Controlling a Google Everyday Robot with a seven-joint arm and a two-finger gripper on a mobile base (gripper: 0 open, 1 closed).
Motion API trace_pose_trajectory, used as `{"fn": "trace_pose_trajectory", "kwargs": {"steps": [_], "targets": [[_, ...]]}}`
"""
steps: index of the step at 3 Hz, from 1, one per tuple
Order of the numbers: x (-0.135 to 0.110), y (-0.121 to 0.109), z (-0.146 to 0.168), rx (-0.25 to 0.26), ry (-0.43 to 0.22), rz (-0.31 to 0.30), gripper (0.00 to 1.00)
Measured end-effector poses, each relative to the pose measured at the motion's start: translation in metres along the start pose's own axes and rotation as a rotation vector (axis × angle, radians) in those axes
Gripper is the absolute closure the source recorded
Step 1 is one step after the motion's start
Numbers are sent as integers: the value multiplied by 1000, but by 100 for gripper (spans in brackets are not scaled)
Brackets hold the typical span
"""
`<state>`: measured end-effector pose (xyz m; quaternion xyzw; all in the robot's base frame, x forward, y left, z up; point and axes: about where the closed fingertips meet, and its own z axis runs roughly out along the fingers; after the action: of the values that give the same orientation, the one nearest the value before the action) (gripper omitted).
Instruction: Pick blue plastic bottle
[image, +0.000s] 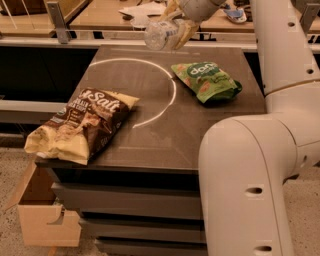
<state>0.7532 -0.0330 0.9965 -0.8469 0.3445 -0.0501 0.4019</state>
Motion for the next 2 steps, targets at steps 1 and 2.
{"fn": "trace_pose_trajectory", "kwargs": {"steps": [1, 2], "targets": [[-33, 3, 3, -13, -47, 23, 100], [-58, 13, 0, 13, -78, -28, 100]]}}
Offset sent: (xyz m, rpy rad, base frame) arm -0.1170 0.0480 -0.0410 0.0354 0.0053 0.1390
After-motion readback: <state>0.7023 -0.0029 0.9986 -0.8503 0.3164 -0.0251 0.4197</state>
